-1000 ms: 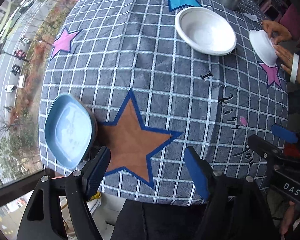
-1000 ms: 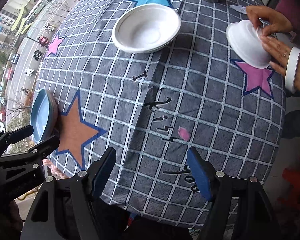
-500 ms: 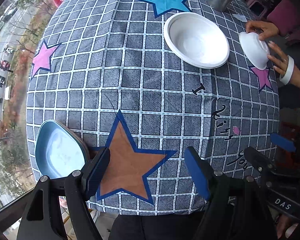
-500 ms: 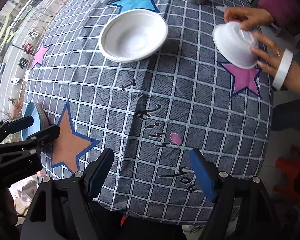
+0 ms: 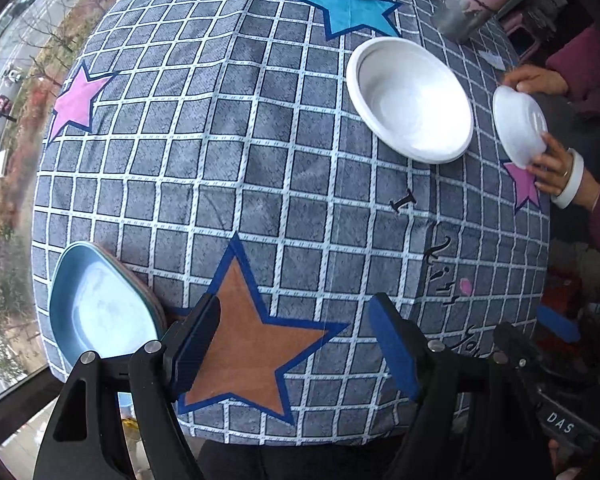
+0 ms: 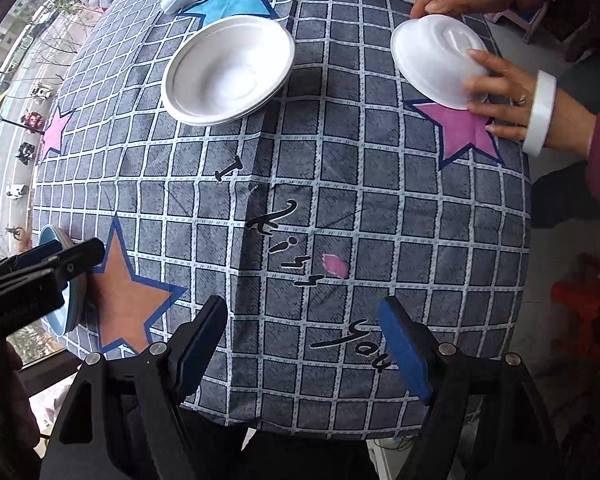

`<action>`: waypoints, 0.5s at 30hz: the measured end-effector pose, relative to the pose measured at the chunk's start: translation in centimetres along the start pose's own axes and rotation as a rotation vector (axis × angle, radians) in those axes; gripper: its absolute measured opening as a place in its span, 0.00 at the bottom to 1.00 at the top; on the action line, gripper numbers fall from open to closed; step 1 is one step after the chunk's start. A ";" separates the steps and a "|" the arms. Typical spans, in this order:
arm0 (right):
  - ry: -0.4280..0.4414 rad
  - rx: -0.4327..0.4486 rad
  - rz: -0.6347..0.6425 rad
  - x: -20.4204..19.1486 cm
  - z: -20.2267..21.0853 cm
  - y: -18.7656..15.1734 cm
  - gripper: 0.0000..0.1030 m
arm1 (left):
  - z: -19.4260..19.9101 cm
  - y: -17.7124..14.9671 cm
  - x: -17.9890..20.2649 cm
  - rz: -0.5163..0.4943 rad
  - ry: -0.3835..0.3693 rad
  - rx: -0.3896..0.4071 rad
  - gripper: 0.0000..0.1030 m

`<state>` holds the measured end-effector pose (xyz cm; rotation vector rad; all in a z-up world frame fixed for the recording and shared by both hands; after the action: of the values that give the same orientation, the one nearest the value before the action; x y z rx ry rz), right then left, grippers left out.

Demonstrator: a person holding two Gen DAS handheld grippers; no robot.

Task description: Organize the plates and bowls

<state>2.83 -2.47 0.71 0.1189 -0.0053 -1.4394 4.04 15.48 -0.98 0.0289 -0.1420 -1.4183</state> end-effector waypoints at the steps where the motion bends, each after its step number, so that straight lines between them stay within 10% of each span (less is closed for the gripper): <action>1: -0.006 0.001 0.001 0.1 0.0 0.1 0.77 | -0.1 0.0 0.1 -0.001 -0.006 0.000 0.77; 15: -0.039 -0.013 0.048 -1.4 -0.1 -0.8 0.77 | -1.4 -0.4 -1.0 0.037 -0.035 -0.032 0.78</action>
<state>1.85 -1.15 0.62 0.0800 -0.0306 -1.3937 3.67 16.32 -2.52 -0.0245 -0.1480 -1.3842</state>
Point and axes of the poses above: each gripper's, at about its wrist camera, not at the fingertips, and z roughly against the way its jaws point, x to its right, y to its top, the point moved 10 cm from there along -z, roughly the way its jaws point, and after that the axes turned 7 degrees about x, right-handed, at the moved point
